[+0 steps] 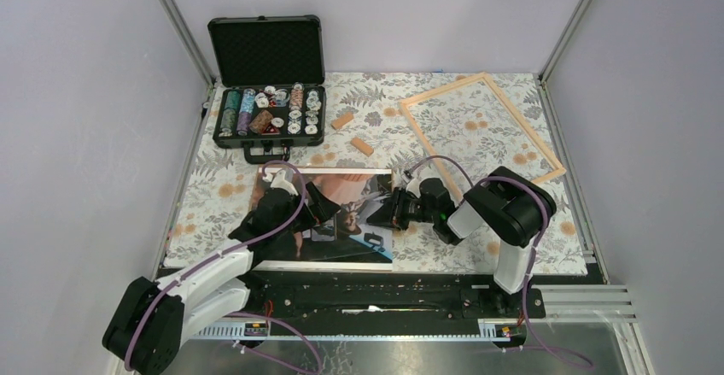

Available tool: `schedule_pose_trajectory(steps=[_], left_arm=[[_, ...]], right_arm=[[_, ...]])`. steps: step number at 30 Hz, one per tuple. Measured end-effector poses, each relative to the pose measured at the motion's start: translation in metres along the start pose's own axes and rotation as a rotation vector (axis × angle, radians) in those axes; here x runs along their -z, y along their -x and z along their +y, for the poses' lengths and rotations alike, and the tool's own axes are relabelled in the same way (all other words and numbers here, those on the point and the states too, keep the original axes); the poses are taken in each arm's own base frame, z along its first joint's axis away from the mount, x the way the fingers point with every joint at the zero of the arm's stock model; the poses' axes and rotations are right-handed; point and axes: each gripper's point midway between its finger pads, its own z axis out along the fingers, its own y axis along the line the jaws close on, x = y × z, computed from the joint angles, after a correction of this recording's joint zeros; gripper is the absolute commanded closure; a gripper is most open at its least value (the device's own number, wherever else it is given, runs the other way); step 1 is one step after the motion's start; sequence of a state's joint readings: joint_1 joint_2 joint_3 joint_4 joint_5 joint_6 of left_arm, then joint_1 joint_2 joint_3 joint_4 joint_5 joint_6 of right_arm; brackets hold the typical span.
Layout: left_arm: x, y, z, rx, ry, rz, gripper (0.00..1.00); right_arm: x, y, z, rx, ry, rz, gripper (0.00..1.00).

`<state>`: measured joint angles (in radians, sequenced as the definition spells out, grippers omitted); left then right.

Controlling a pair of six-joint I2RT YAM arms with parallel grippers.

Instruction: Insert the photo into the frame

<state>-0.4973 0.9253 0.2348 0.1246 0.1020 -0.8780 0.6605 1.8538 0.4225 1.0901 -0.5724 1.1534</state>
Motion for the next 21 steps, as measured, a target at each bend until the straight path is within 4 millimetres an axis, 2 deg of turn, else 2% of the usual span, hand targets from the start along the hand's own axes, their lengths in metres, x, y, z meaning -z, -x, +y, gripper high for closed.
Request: schedule_pose_trajectory(steps=[4, 9, 11, 17, 21], left_arm=[[0.006, 0.002, -0.012, -0.025, -0.057, -0.003, 0.01], [0.02, 0.014, -0.038, -0.057, -0.147, -0.031, 0.01], [0.025, 0.02, -0.047, -0.069, -0.169, -0.047, 0.01], [0.04, 0.043, -0.074, -0.116, -0.216, -0.099, 0.01], [0.044, 0.052, -0.083, -0.13, -0.225, -0.117, 0.01]], right_arm=[[0.004, 0.007, 0.009, -0.009, 0.054, 0.003, 1.0], [0.018, 0.012, 0.014, -0.009, 0.071, -0.004, 1.0], [0.028, 0.01, 0.019, 0.009, 0.064, -0.005, 1.0], [0.061, 0.007, 0.05, 0.137, 0.044, -0.035, 1.0], [0.086, 0.011, 0.053, 0.182, -0.028, -0.086, 1.0]])
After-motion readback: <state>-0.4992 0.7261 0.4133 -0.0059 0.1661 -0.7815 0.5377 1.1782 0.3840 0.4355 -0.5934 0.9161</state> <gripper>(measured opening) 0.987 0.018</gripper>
